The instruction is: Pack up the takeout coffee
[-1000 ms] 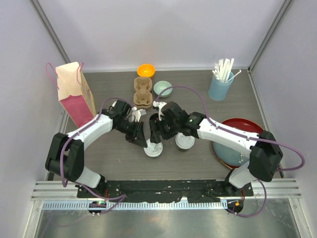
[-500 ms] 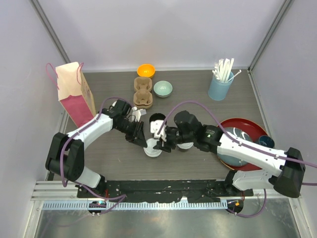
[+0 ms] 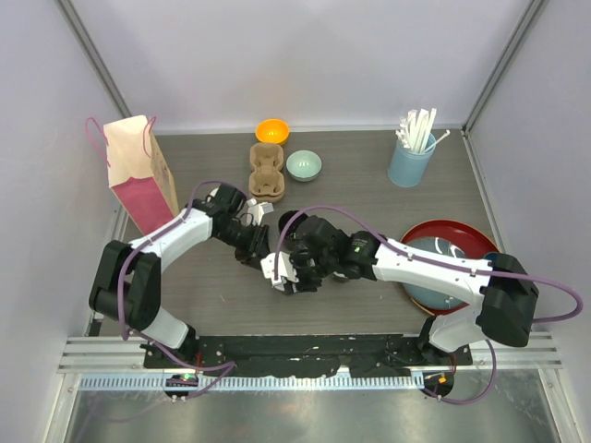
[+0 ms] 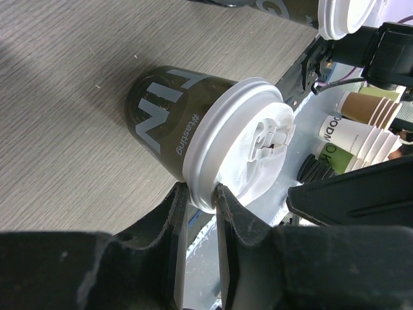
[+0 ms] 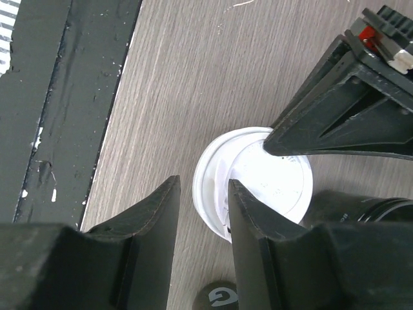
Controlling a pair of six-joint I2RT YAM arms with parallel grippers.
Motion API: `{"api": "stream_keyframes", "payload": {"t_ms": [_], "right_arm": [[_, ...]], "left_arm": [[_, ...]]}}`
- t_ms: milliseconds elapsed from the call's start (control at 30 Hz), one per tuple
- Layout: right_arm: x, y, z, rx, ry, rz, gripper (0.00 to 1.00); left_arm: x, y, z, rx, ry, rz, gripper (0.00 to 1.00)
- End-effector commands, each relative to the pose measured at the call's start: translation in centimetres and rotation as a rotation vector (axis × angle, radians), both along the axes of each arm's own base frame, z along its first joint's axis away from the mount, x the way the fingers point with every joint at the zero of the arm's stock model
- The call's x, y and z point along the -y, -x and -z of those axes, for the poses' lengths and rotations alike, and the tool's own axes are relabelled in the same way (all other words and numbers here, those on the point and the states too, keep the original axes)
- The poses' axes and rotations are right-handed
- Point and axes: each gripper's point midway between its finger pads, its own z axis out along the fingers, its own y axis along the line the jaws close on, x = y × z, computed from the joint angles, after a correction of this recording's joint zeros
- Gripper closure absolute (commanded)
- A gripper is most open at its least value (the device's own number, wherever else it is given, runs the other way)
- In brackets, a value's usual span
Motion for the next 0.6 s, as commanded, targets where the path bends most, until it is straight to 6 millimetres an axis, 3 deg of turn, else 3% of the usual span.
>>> {"api": "stream_keyframes", "payload": {"t_ms": [0,167,567], "right_arm": [[-1.0,-0.6,-1.5,0.045,-0.030,-0.011,0.59],[-0.9,-0.8,-0.3,0.034,0.003,0.001,0.53],[-0.8,-1.3,1.7,0.022,0.058,0.015,0.60]], "left_arm": [[-0.2,-0.5,0.0,0.022,-0.018,0.009,0.75],[-0.2,-0.5,0.1,0.016,-0.016,0.011,0.75],[-0.2,-0.5,0.7,-0.014,-0.026,0.008,0.75]]}}
